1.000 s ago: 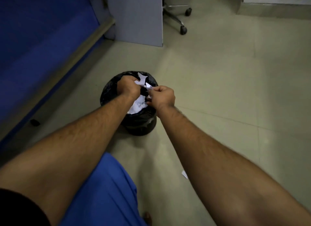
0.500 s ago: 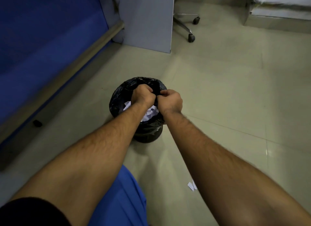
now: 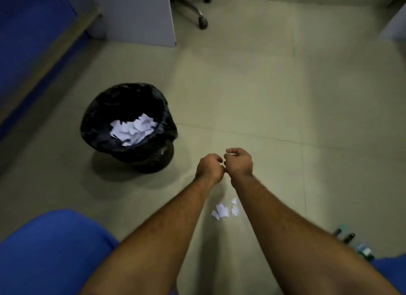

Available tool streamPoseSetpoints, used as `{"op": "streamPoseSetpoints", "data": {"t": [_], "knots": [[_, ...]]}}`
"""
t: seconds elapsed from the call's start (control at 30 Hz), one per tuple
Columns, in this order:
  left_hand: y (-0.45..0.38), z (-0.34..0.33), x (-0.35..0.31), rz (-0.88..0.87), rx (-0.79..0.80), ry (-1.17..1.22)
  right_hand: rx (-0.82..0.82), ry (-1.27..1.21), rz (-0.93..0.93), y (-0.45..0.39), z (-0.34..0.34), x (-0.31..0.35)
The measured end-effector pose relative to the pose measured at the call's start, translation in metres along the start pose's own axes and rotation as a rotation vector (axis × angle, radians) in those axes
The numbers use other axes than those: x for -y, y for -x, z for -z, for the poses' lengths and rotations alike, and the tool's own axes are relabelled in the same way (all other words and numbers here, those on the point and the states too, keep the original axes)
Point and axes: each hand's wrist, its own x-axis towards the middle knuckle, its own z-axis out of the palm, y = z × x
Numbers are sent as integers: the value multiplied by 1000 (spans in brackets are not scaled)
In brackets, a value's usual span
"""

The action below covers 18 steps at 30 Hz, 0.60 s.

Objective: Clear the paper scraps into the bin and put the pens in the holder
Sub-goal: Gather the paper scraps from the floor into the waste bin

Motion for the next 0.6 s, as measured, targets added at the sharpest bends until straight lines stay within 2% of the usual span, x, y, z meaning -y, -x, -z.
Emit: {"op": "streamPoseSetpoints", "data": {"t": [0.1,0.2,0.27,0.33,0.4,0.5,0.6], "knots": [[10,-52,26,58,62,-52,23,28,-91,-18,22,-64],[19,-86,51,74,102,-197,32,178,-117,-1,46,-89],[29,-94,64,-16,93,-445,96,382,-33,8,58,-105],[39,-100,79,-95,44,-661,161,735,81,16,64,-123],[43,-104,90,3,19,-640,173,975,151,23,64,-137],[47,-108,92,197,31,-462,192,1031,191,30,57,-145],[50,-115,85,223,32,-319,246,1027,248,28,53,-145]]}}
